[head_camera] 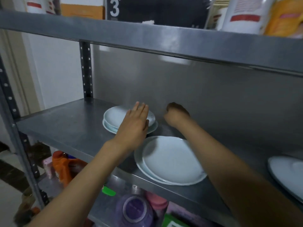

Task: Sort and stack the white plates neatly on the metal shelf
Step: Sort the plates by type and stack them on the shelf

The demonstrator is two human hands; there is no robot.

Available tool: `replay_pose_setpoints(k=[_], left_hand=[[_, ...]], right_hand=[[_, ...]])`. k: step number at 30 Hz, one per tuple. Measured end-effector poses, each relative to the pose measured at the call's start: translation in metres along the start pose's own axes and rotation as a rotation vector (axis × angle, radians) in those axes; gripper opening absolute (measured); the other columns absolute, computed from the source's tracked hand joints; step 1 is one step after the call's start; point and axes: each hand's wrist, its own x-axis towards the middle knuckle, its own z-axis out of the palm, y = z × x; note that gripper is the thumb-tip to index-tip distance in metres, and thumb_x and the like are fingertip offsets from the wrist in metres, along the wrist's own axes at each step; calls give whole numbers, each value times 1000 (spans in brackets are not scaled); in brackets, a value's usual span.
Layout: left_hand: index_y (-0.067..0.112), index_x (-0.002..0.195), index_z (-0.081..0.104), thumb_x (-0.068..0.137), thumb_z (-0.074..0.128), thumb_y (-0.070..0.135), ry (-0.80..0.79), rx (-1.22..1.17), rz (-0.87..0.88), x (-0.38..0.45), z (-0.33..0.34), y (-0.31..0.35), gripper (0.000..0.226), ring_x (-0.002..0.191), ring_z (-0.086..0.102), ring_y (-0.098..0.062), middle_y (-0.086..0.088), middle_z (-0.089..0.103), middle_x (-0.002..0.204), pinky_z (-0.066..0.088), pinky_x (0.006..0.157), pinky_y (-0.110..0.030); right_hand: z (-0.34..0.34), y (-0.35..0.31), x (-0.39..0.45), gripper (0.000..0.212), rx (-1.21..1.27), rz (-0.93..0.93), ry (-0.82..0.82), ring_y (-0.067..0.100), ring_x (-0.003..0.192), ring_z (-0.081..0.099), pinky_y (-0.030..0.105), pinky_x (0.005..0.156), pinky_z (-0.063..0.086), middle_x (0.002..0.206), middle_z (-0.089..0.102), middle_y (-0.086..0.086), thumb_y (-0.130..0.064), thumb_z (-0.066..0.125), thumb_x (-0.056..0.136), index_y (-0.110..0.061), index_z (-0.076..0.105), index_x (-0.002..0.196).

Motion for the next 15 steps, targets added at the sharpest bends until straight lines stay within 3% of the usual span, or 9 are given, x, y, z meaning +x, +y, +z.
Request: replay_pose_setpoints(k=[3,9,15], left_hand=[[2,149,17,99,39,16,-1,18,65,5,3,41,56,147,5,-29,-13,16,158,13,118,-42],[2,149,13,97,36,8,-4,-66,242,-1,20,140,58,147,3,-28,-13,10,159,6,119,-42],[3,149,20,90,29,18,36,-53,490,-13,56,232,61,147,7,-26,-11,19,157,4,118,-42]], right_hand=[[-24,33,-32,31,-32,-18,136,32,110,59,33,87,48,122,62,11,-23,52,89,-13,57,119],[-52,120,-105,33,75,-7,322,30,103,61,38,85,52,114,64,12,-18,52,91,-10,58,123],[-71,211,-186,27,38,154,529,36,100,60,43,84,50,107,65,18,-17,51,91,-3,61,113]])
